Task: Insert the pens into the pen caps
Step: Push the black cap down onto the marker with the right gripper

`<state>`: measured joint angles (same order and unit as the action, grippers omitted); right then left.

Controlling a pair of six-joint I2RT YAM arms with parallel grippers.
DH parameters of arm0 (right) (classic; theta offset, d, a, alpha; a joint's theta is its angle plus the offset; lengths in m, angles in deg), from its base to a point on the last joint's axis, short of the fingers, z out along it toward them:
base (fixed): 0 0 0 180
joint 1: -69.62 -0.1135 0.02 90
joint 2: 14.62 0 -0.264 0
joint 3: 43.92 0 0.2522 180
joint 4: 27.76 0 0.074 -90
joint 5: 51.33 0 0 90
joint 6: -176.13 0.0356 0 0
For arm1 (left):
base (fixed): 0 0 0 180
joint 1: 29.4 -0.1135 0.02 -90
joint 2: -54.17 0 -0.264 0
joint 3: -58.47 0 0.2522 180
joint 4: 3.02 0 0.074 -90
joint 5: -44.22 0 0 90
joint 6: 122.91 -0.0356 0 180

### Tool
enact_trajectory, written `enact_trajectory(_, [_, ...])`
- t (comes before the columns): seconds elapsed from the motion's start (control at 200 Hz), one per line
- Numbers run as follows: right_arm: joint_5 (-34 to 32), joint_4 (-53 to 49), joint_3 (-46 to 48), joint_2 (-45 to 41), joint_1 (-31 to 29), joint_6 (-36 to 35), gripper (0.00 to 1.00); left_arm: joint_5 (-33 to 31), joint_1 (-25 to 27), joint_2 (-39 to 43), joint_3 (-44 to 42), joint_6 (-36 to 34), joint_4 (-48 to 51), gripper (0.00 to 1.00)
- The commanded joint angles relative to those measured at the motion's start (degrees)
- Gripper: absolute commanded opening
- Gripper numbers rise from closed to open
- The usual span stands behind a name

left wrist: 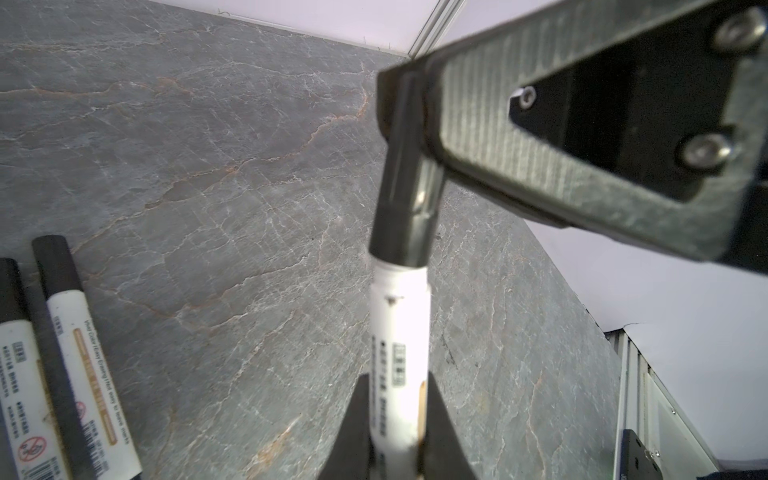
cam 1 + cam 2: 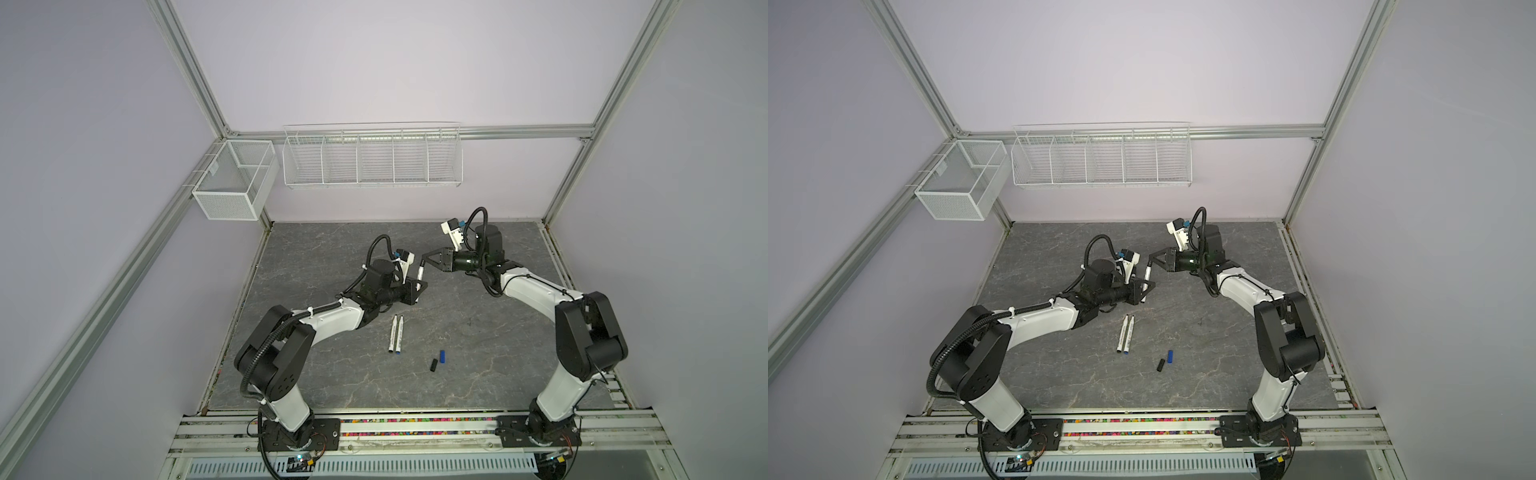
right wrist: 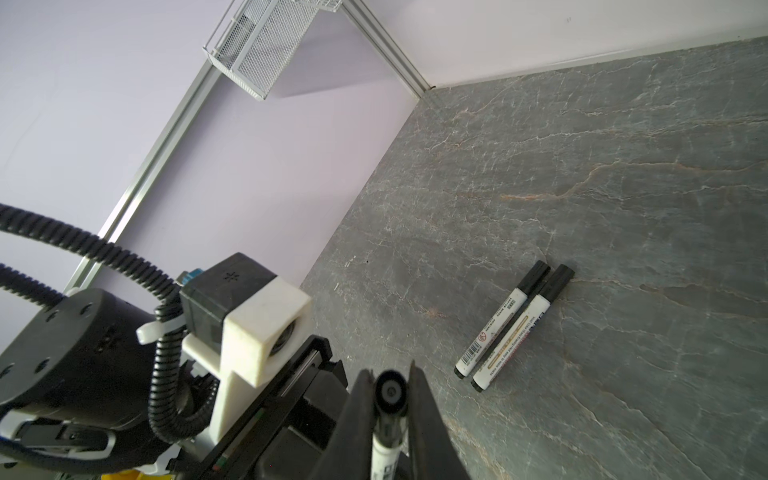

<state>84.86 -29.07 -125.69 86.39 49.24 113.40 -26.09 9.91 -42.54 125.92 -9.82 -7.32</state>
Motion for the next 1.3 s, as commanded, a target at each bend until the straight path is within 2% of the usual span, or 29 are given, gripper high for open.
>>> enact_trajectory(0.0, [10.26,-11.73,-0.74,1.11,-1.83,-4.86,0.19,-9.2,-0.8,0.68,1.68,-0.89,-0.85,0.0])
enact_trajectory(0.455, [10.58,-14.47,-1.6,0.68,-2.38,-7.14,0.19,-14.75,2.51,3.03,-0.34,-8.24,-1.63,0.0])
enact_trajectory(0.645, [9.23,-14.56,-1.41,-0.15,-2.38,-7.22,0.2,-15.37,3.14,3.01,-0.86,-8.76,-1.95,0.0])
enact_trajectory(0.86, [6.36,-12.9,0.37,-2.09,-1.1,-6.03,0.35,-17.22,3.23,3.97,-3.01,-9.91,-3.56,0.0])
enact_trajectory(1.095, [2.47,-10.43,2.09,-5.36,0.97,-4.47,0.43,-17.49,3.58,4.55,-5.73,-11.53,-5.47,0.0])
enact_trajectory(1.295, [-3.88,-8.13,1.62,-5.31,1.59,-2.46,0.47,-16.27,4.43,4.25,-6.67,-12.86,-5.86,0.0])
